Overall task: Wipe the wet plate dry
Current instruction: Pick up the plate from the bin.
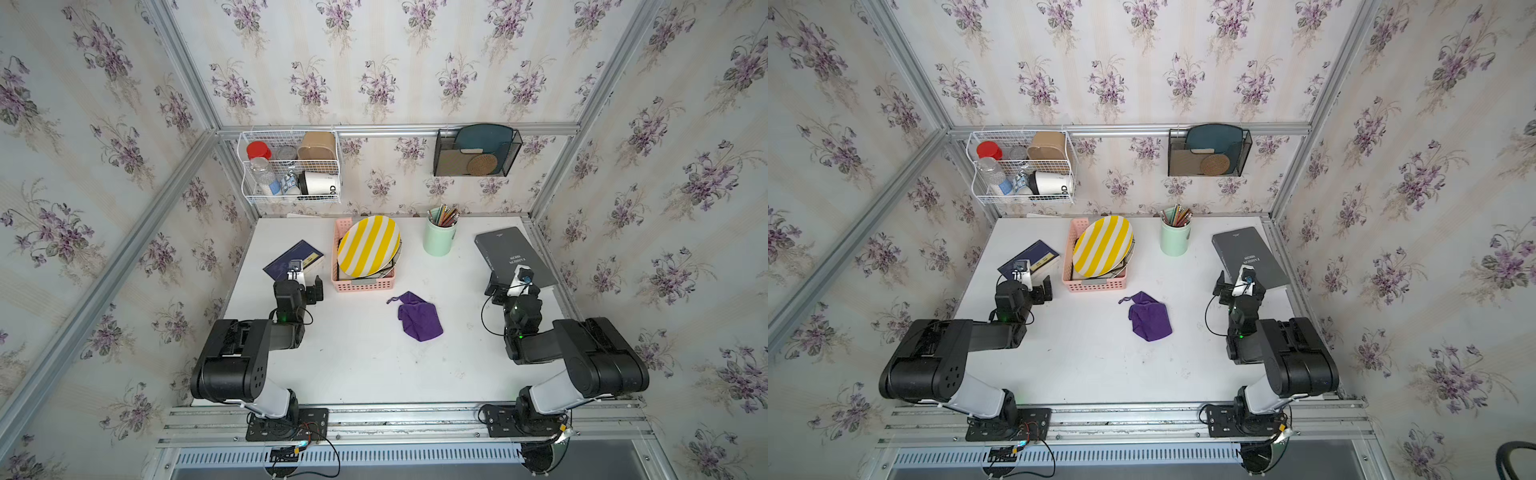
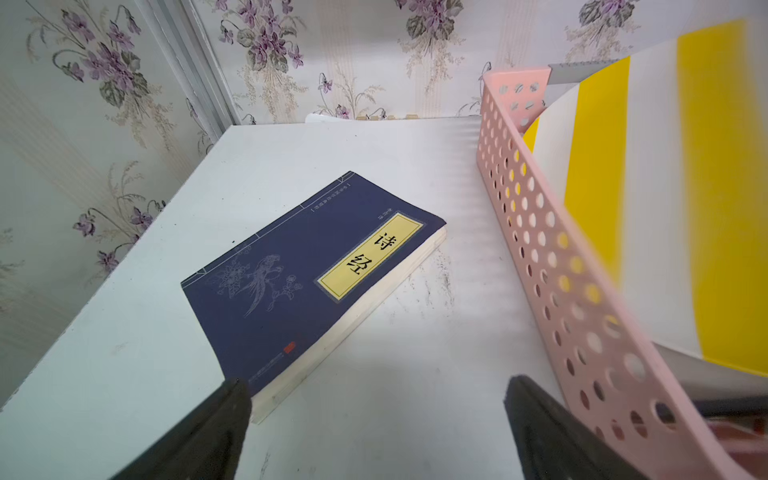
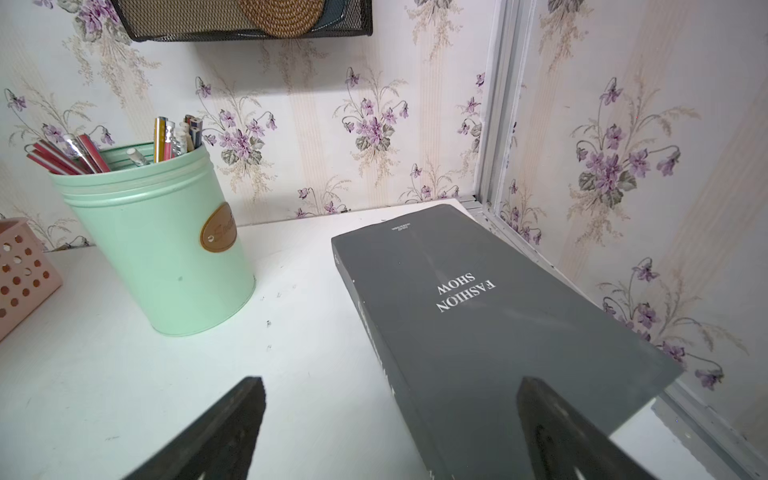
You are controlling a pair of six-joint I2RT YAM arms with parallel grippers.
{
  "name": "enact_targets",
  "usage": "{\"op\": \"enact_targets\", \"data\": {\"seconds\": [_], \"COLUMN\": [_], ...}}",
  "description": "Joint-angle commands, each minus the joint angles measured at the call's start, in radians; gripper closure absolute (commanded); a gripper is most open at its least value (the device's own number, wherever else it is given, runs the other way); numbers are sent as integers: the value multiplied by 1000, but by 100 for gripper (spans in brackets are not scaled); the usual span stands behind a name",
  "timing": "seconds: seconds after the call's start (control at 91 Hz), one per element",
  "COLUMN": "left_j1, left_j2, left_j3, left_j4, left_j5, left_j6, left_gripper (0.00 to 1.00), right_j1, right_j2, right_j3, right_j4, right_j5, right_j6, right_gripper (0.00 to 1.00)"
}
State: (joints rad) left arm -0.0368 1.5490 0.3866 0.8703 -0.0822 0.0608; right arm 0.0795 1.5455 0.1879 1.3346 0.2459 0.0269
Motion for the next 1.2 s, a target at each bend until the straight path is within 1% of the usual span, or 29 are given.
{"op": "enact_targets", "data": {"seconds": [0.0, 0.099, 0.286, 0.363, 0.396, 0.44, 0.483, 0.505, 0.549, 0.593, 0.648, 0.67, 0.714, 0.747, 0.769, 0.813, 0.868, 0.934, 0.978, 1.066, 1.121, 1.187], "left_j1": [2, 2, 2, 1, 1, 1, 1, 1, 2, 3, 2, 1, -6, -26, -36, -46, -56, -94, -122, -166, -177, -181], "left_j2": [-3, -3, -2, -2, -2, -3, -3, -3, -3, -4, -14, -37, -134, -228, -283, -372, -443, -458, -440, -375, -327, -280], "left_j3": [3, 3, 5, 5, 5, 5, 5, 5, 4, 3, 4, 9, 37, 70, 101, 170, 279, 408, 483, 593, 638, 677], "left_j4": [31, 32, 29, 29, 29, 29, 29, 29, 31, 31, 30, 14, -103, -244, -336, -538, -765, -970, -1058, -1174, -1218, -1253], "left_j5": [-1, 0, 1, 1, 1, 1, 1, 1, 1, 2, 7, 27, 69, 59, 34, -12, 10, 34, 84, 165, 215, 237], "left_j6": [1, 1, 1, 0, -1, -1, -1, -1, 0, -1, 2, 8, 33, 41, 17, -79, -190, -285, -310, -317, -316, -320], "left_gripper": [1, 1, 1, 1, 1, 1, 1, 1, 1, 1, 1, 1, 1, 1, 1, 1, 1, 1, 1, 1, 1, 1], "right_j1": [2, 2, -2, -4, -5, -1, 12, 16, 18, 19, 19, 19, 29, 44, 59, 105, 174, 252, 306, 373, 398, 400], "right_j2": [-1, -1, -5, -43, -68, -132, -230, -278, -412, -542, -655, -685, -722, -732, -733, -722, -692, -634, -568, -398, -285, -162], "right_j3": [-25, 13, 15, 8, -12, -22, -2, 17, 61, 133, 227, 271, 333, 370, 398, 451, 502, 548, 586, 711, 805, 889], "right_j4": [78, 11, 1, -10, -31, -8, -163, -245, -442, -660, -935, -1018, -1138, -1201, -1235, -1300, -1361, -1380, -1380, -1363, -1366, -1336], "right_j5": [24, 11, 26, 47, 27, 16, 34, 40, 43, 9, -80, -120, -202, -278, -309, -351, -366, -406, -428, -497, -501, -506], "right_j6": [15, 9, 26, 40, 30, 12, 19, 54, 161, 281, 403, 443, 515, 548, 560, 576, 595, 613, 636, 649, 641, 656], "right_gripper": [0, 0, 0, 0, 0, 4, 4, 5, 9, 14, 19, 20, 23, 25, 27, 29, 31, 35, 35, 35, 35, 35]}}
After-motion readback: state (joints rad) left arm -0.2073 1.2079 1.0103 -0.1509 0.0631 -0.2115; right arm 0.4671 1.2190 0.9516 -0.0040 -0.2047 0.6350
